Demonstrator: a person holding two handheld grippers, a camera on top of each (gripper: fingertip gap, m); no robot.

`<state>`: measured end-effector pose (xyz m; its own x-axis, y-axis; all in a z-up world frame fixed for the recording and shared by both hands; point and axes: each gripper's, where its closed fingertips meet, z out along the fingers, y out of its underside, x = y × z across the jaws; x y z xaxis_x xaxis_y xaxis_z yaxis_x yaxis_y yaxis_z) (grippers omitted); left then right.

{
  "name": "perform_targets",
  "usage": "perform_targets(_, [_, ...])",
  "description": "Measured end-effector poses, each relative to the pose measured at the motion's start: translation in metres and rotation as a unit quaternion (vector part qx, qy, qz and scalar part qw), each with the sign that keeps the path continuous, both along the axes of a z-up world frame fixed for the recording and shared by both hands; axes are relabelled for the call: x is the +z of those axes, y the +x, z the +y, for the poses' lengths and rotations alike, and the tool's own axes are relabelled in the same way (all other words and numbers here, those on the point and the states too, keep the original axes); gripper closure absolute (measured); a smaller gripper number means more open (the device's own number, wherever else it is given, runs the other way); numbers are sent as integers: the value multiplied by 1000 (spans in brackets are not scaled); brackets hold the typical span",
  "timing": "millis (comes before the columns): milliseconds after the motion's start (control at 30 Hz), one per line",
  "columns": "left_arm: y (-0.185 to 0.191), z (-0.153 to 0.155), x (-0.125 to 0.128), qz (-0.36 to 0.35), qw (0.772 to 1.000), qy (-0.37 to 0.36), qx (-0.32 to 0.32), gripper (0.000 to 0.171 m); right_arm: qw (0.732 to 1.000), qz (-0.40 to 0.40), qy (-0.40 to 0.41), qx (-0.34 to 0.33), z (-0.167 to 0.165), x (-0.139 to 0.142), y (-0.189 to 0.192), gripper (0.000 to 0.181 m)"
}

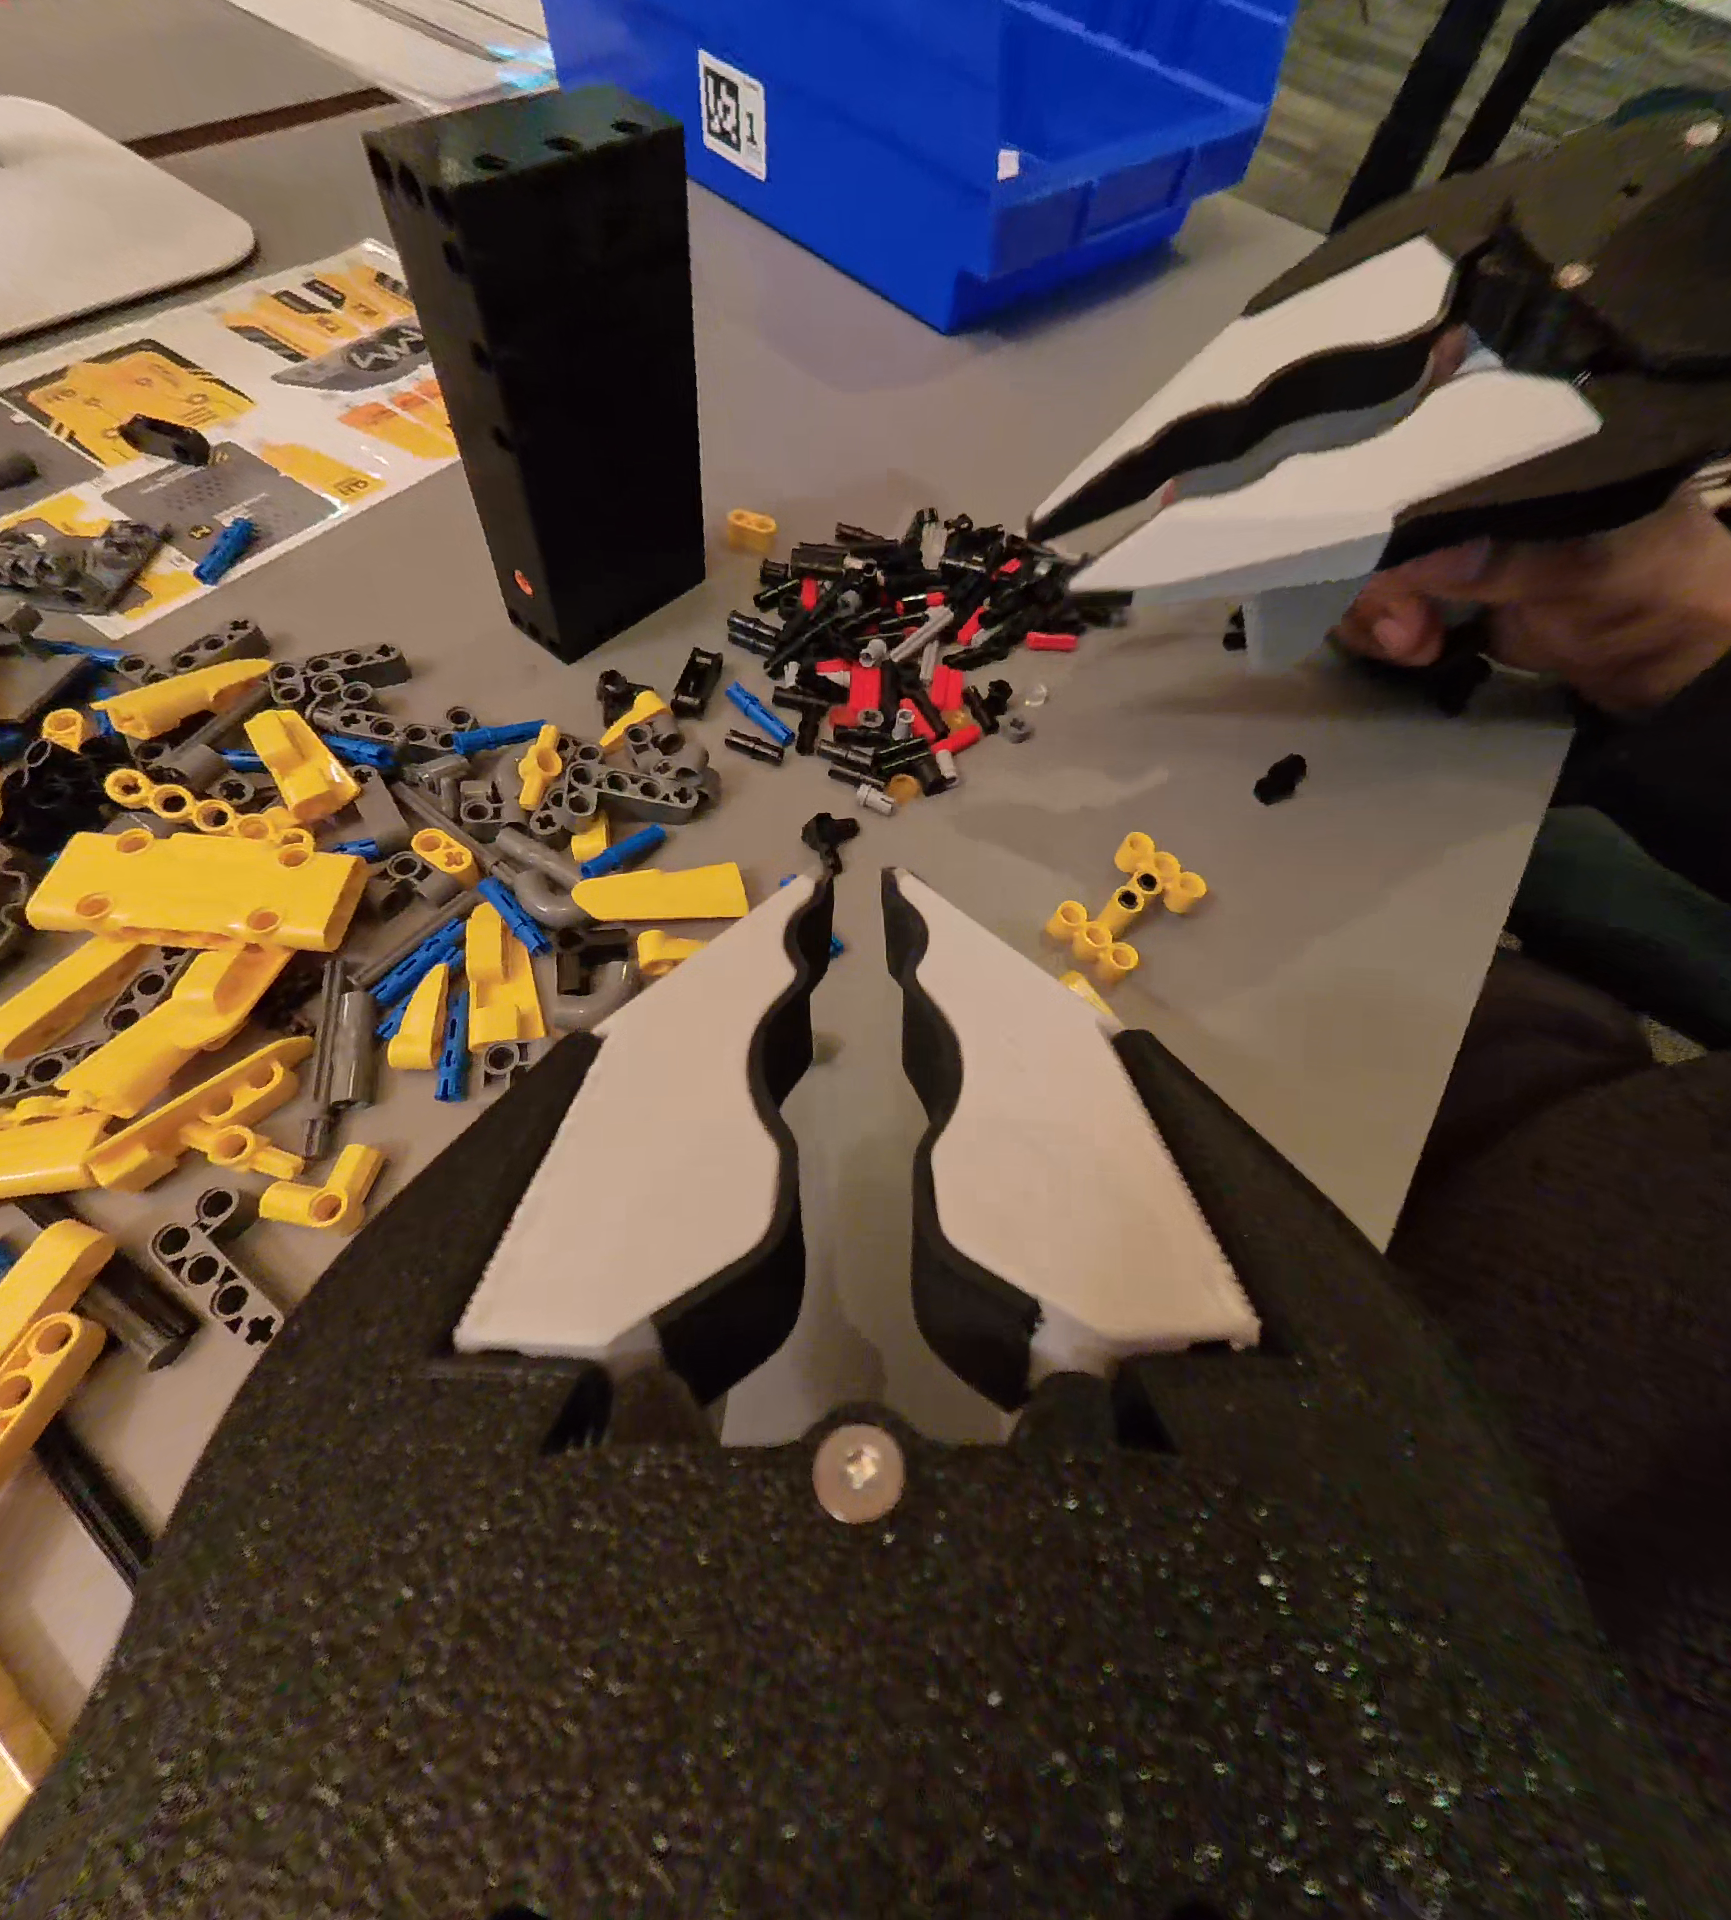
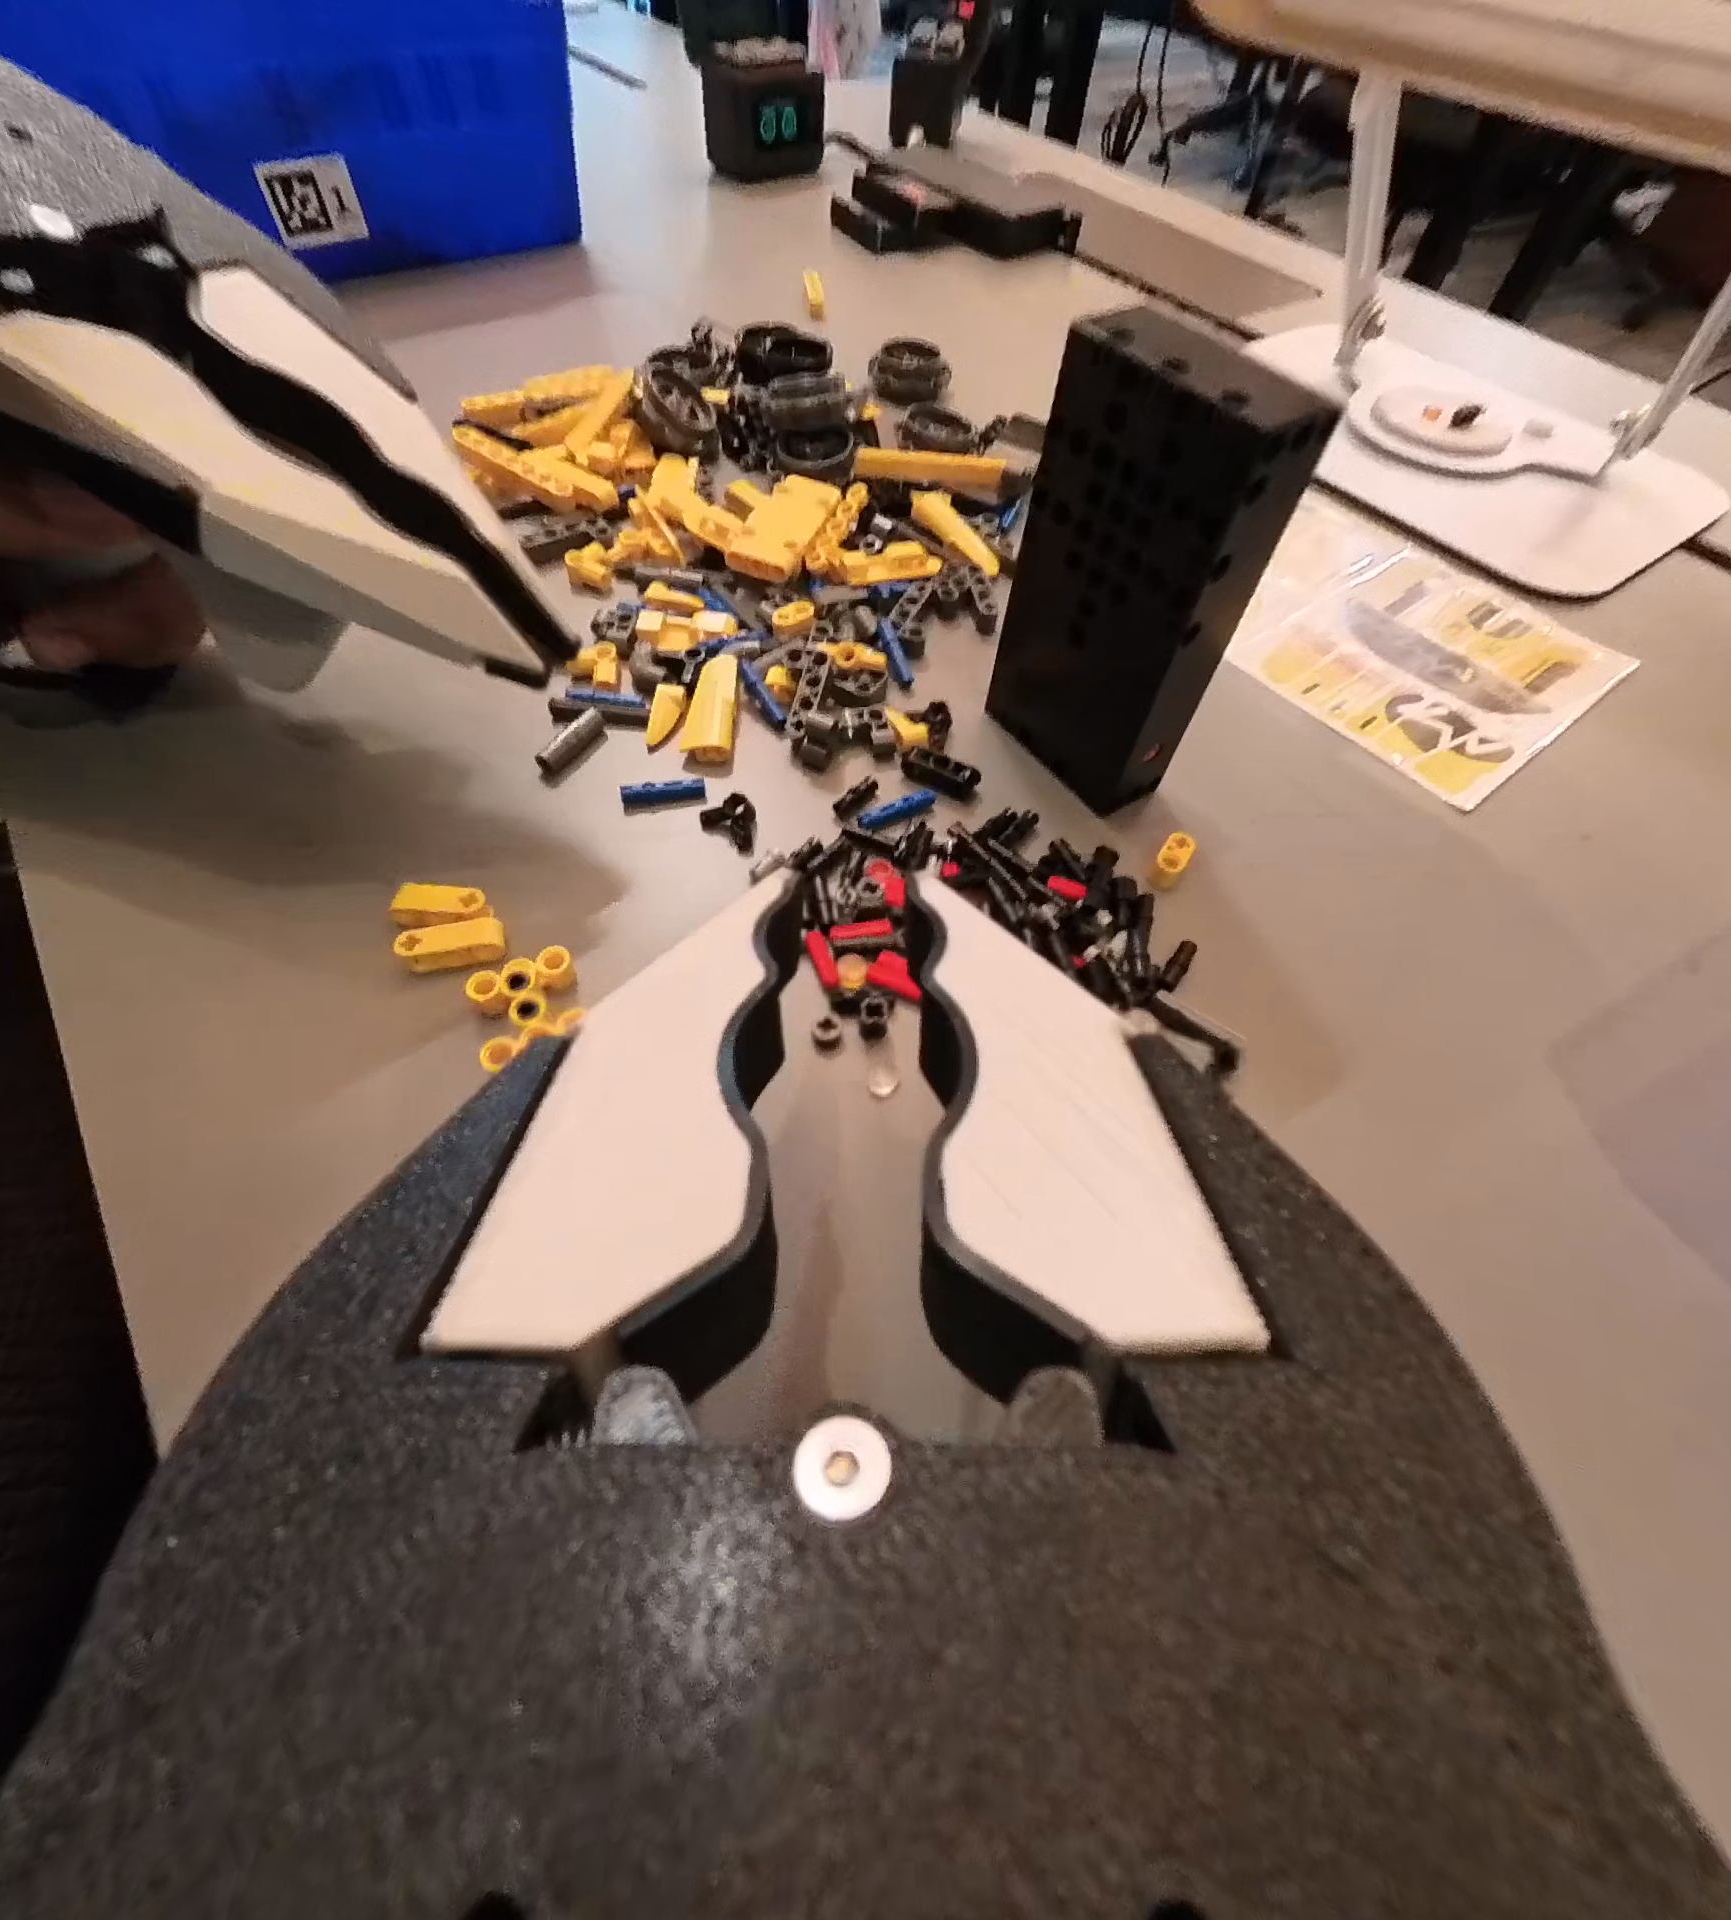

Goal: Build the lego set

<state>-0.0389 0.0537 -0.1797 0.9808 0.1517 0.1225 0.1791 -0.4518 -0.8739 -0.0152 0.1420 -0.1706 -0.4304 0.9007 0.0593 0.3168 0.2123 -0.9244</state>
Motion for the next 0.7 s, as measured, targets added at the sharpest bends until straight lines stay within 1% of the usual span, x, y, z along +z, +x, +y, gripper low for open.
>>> perform_targets(67, [-1, 0, -2, 8, 1000, -8, 5, 163, 1000, 10, -15, -5, 2, 5, -6, 167])
perform_targets(167, [-3, 2, -8, 17, 999, -27, 13, 163, 999, 16, -33, -5, 1, 9, -16, 167])
perform_targets(267, [-4, 5, -10, 19, 999, -36, 14, 163, 1000, 12, -22, -12, 1, 6, -22, 167])
perform_targets(333, [-5, 7, -10, 15, 999, -35, 15, 163, 999, 7, -5, -31, 4, 3, -25, 168])
perform_targets(500, [-9, 7, -11, -15, 999, -31, 19, 163, 999, 1, 7, -47, 8, 0, -29, 170])
perform_targets(700, [-10, 6, -8, -57, 998, -12, 14, 163, 999, 9, -8, -53, 12, 4, -32, 173])
